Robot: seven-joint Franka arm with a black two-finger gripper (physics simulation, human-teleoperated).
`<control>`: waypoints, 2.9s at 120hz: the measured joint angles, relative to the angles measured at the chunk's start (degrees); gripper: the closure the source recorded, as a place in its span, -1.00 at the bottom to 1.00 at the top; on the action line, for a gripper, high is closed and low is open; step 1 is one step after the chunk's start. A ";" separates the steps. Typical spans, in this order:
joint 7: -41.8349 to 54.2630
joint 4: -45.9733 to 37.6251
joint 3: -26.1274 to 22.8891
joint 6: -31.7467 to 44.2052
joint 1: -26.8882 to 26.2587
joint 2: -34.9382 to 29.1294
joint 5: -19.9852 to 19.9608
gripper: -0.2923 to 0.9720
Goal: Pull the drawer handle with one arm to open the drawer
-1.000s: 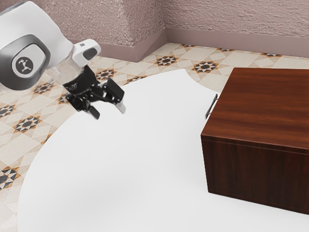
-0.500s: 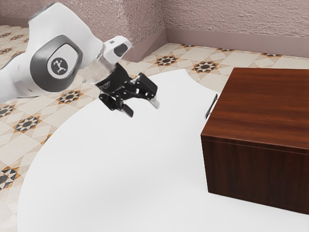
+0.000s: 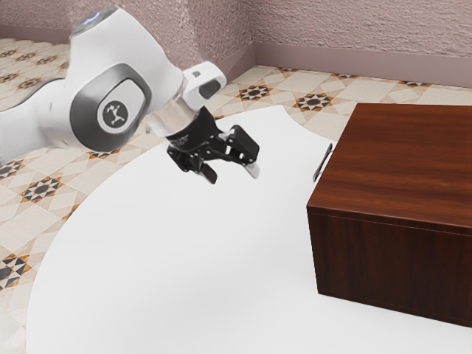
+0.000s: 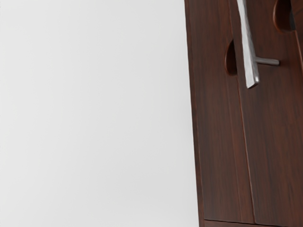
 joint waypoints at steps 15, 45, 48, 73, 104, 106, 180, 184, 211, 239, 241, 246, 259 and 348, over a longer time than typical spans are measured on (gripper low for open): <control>-0.04 -0.07 -14.96 0.03 16.10 0.66 0.04 -0.54; -0.04 0.03 -50.32 0.04 52.93 2.64 -1.50 -0.54; -0.04 0.04 -50.60 0.06 53.35 2.73 -1.70 -0.54; 0.39 3.97 -51.01 1.81 54.19 7.81 -5.09 -0.54; 0.99 16.39 -51.17 2.97 53.13 20.69 -6.51 -0.54; 1.00 16.79 -51.19 2.98 52.98 21.10 -6.57 -0.54; 1.45 18.47 -51.39 5.30 51.31 25.80 -17.19 -0.54; 1.47 18.41 -51.37 5.46 51.29 25.94 -17.39 -0.54; 1.63 18.36 -51.19 6.14 51.45 27.40 -17.79 -0.54; 1.66 18.24 -51.00 6.30 51.77 27.28 -17.54 -0.54; 1.68 18.22 -50.83 6.28 51.81 27.25 -17.49 -0.54; 1.75 18.20 -50.40 6.23 51.89 27.24 -17.43 -0.54; 2.06 18.21 -49.21 6.06 52.16 27.28 -17.68 -0.54; 3.31 20.66 -48.99 8.15 49.00 28.05 -12.32 -0.54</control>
